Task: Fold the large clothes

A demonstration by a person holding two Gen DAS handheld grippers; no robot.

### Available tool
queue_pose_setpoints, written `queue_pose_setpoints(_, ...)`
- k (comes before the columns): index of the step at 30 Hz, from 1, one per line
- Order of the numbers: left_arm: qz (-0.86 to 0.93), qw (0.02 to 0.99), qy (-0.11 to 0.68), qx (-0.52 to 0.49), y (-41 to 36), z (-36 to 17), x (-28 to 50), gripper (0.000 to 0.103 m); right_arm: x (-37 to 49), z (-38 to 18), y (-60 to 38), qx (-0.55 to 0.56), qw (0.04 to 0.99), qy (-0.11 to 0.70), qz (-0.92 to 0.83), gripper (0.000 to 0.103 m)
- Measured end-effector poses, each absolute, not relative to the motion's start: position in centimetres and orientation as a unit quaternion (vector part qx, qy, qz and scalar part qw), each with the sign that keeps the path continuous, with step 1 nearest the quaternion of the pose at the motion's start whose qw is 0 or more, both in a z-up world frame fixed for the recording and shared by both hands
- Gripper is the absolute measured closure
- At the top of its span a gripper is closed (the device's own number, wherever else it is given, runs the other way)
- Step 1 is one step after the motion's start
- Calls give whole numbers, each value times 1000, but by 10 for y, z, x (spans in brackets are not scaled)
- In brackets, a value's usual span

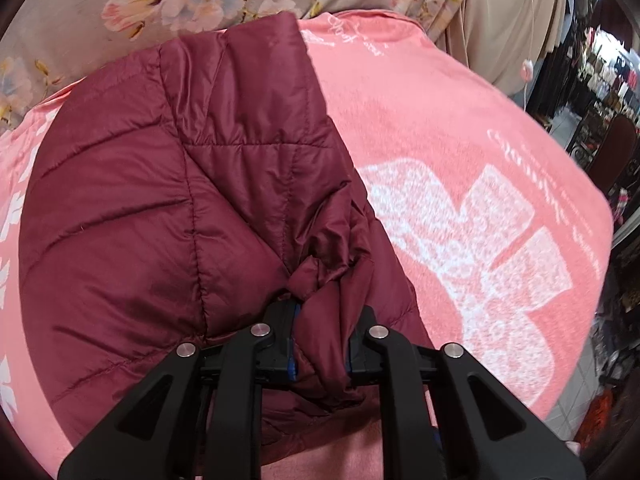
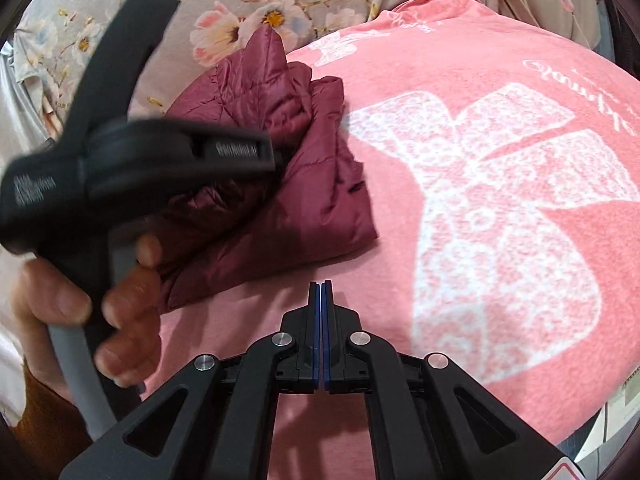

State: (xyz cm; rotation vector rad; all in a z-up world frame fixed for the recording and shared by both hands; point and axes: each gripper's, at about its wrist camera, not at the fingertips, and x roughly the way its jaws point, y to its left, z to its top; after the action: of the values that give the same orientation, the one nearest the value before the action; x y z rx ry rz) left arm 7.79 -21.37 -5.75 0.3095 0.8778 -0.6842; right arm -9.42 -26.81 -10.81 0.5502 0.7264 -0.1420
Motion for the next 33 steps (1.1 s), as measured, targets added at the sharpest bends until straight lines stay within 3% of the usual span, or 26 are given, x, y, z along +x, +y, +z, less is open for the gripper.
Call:
queue_pose_setpoints(5, -319, 840, 405, 168, -220, -63, 72, 88, -94, -103, -269, 257, 902, 339, -72, 93)
queue_pose_setpoints(8, -349, 831, 414, 125, -206, -43, 75, 83, -92, -89, -275, 241, 913, 320, -74, 89)
queue_pose_setpoints(12, -378, 835, 395, 62, -172, 1, 82, 60, -89, -65, -287, 220, 932, 280, -59, 54)
queue_pose_setpoints(19, -317, 881, 350, 3, -116, 64, 132, 54, -48, -28, -279, 210, 948, 238, 1, 41)
queue_pose_setpoints(24, -294, 882, 367, 11, -119, 71, 166, 54, -20, -23, -273, 205, 950, 235, 6, 41)
queue_pose_setpoints(26, -294, 878, 377, 29, -132, 68, 180, 54, -13, -29, -273, 206, 944, 256, 1, 47)
queue_pose_setpoints(29, -297, 871, 387, 64, -160, 61, 193, 54, -5, -43, -279, 224, 931, 289, 2, 71)
queue_pose_setpoints(31, -304, 861, 398, 89, -183, 52, 198, 54, -6, -47, -282, 221, 928, 302, 8, 95)
queue_pose_setpoints(33, -308, 850, 416, 102, -202, 39, 206, 54, -18, -44, -292, 249, 927, 279, 30, 98)
